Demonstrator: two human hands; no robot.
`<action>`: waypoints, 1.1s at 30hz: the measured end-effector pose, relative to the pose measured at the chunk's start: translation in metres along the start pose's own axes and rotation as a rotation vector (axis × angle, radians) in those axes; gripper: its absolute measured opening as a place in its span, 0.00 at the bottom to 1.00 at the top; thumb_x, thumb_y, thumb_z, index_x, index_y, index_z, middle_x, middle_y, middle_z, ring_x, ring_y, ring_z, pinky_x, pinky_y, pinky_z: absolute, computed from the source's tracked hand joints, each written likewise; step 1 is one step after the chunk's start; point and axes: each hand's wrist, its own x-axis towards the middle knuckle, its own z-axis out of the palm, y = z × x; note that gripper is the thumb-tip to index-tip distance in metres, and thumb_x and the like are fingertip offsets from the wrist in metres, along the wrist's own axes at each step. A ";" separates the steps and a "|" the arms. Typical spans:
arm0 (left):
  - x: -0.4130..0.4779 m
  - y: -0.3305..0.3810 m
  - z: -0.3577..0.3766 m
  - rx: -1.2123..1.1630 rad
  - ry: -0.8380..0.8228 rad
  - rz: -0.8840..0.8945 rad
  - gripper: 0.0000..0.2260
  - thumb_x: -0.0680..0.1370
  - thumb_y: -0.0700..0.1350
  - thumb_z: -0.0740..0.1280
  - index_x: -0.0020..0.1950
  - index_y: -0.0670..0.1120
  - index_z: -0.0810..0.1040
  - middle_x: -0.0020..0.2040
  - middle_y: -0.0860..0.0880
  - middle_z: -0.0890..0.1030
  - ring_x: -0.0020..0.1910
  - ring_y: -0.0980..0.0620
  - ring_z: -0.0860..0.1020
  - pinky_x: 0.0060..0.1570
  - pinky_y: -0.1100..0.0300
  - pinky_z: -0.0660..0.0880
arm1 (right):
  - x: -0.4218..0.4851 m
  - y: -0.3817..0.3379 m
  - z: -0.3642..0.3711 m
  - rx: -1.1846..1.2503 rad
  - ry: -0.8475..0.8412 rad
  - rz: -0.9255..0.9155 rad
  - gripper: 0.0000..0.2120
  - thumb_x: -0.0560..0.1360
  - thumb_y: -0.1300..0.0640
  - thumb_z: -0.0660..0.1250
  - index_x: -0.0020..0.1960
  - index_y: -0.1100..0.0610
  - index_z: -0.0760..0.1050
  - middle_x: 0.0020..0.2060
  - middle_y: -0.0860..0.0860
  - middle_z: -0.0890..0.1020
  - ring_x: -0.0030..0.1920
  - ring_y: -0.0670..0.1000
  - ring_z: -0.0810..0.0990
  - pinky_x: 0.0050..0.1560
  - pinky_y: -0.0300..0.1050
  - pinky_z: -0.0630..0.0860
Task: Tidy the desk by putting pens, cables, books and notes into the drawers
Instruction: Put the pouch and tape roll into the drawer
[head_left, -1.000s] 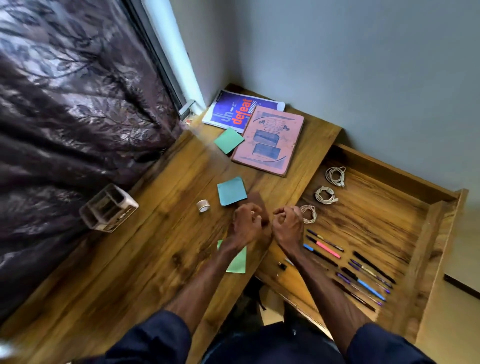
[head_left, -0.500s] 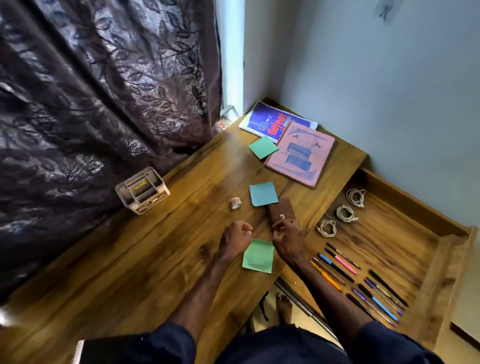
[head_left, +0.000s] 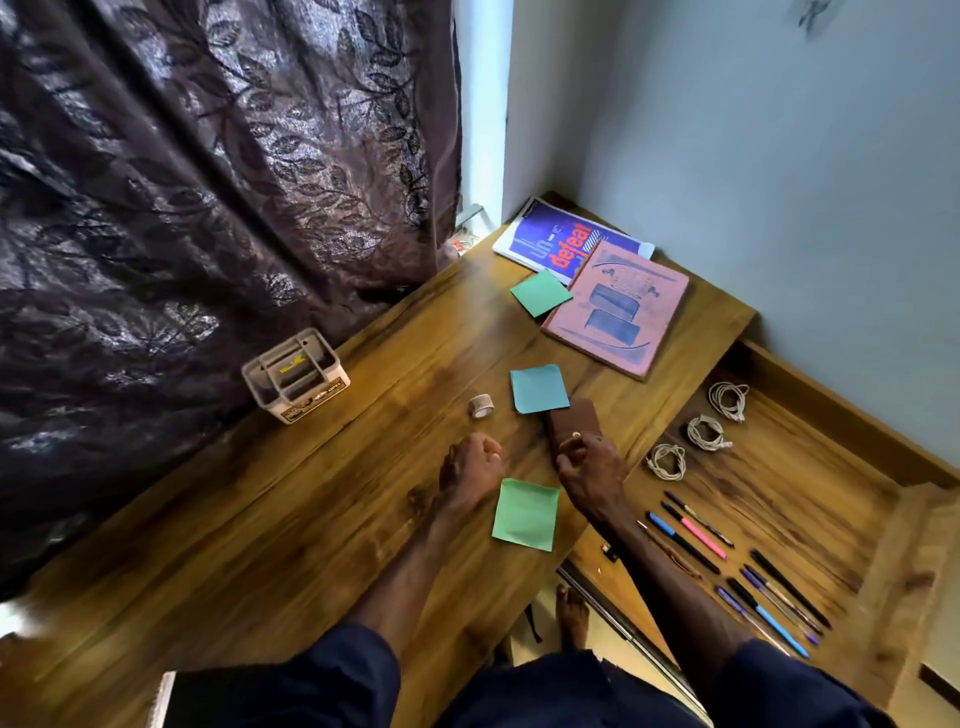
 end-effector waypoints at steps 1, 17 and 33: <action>0.002 0.003 -0.003 0.018 0.031 -0.009 0.09 0.77 0.43 0.65 0.54 0.51 0.82 0.56 0.51 0.84 0.56 0.49 0.80 0.54 0.57 0.76 | 0.006 0.003 0.000 0.003 0.009 0.011 0.09 0.69 0.57 0.74 0.49 0.56 0.83 0.48 0.56 0.82 0.49 0.54 0.79 0.46 0.41 0.71; 0.055 0.031 -0.004 0.428 0.143 0.193 0.19 0.81 0.46 0.63 0.71 0.45 0.67 0.66 0.43 0.73 0.63 0.46 0.73 0.57 0.52 0.77 | 0.039 0.026 0.002 0.060 -0.051 0.455 0.38 0.61 0.38 0.81 0.60 0.62 0.74 0.54 0.58 0.80 0.55 0.59 0.80 0.49 0.51 0.80; 0.000 0.088 0.067 0.038 -0.024 0.446 0.11 0.76 0.52 0.73 0.52 0.46 0.84 0.47 0.48 0.85 0.44 0.51 0.82 0.43 0.57 0.77 | -0.010 0.099 -0.070 0.740 -0.140 0.693 0.21 0.71 0.53 0.79 0.58 0.62 0.78 0.48 0.57 0.86 0.41 0.56 0.86 0.42 0.53 0.82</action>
